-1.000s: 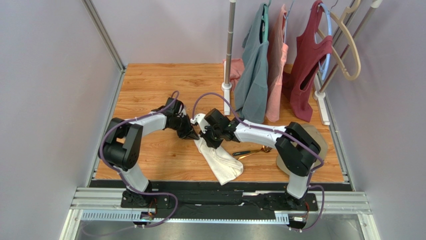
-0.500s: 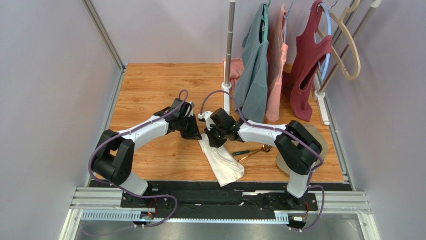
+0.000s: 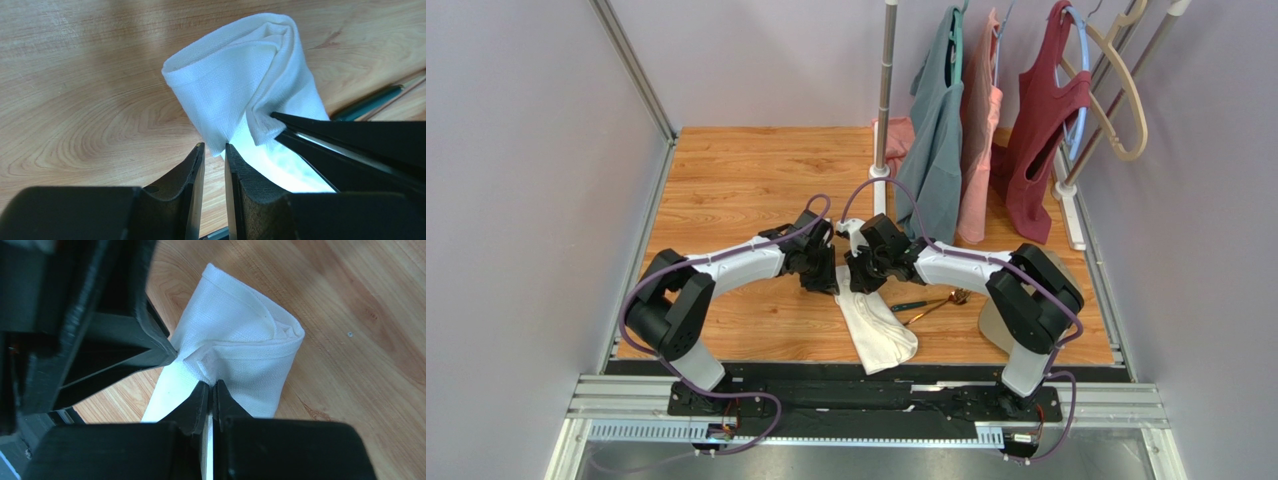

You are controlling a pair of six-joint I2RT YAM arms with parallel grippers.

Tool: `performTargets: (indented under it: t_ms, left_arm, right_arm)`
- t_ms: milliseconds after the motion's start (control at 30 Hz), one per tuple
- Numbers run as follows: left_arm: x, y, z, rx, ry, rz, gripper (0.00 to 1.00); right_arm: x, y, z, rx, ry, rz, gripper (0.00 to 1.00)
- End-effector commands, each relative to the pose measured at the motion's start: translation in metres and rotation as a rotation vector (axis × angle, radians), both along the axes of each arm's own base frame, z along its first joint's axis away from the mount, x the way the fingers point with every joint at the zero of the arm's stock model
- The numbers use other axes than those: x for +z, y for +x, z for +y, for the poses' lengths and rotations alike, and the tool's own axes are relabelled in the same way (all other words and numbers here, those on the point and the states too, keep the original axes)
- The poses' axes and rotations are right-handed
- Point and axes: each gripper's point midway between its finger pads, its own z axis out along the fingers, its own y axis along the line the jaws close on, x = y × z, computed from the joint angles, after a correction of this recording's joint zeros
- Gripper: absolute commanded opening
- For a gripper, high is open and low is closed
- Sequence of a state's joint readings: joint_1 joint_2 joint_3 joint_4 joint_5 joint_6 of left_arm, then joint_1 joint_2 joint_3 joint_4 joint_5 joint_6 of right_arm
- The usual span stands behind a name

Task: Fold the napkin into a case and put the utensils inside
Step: Grasp the top corner of the smaller rectangle folded napkin from the folded napkin.

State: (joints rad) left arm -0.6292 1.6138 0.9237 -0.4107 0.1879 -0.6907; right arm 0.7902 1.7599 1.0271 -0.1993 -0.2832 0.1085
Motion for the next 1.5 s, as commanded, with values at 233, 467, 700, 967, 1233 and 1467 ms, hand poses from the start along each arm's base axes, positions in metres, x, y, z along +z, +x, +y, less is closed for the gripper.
performTargets:
  t_ms: [233, 467, 700, 967, 1233, 1467]
  left_arm:
    - [0.009, 0.022, -0.007, 0.024, 0.098, -0.089, 0.31]
    - [-0.001, 0.018, -0.017, 0.017, 0.054, -0.044, 0.33]
    - [-0.003, 0.020, -0.016, 0.026, 0.070, -0.042, 0.33]
    - [0.007, 0.023, -0.016, 0.029, 0.064, -0.061, 0.00]
    - [0.035, 0.024, -0.022, 0.048, -0.038, -0.111, 0.00]
    - [0.041, 0.025, -0.024, 0.081, -0.112, -0.125, 0.00]
  right_arm:
    - [0.020, -0.001, 0.007, -0.001, 0.080, -0.010, 0.00]
    - [0.020, -0.003, 0.007, -0.005, 0.082, 0.000, 0.00]
    - [0.018, -0.005, 0.006, -0.005, 0.080, 0.008, 0.00]
    - [0.013, -0.006, -0.005, -0.002, 0.021, 0.001, 0.00]
    - [0.015, -0.009, -0.007, 0.025, 0.018, -0.006, 0.00]
    - [0.007, -0.010, -0.007, 0.029, 0.008, 0.011, 0.00]
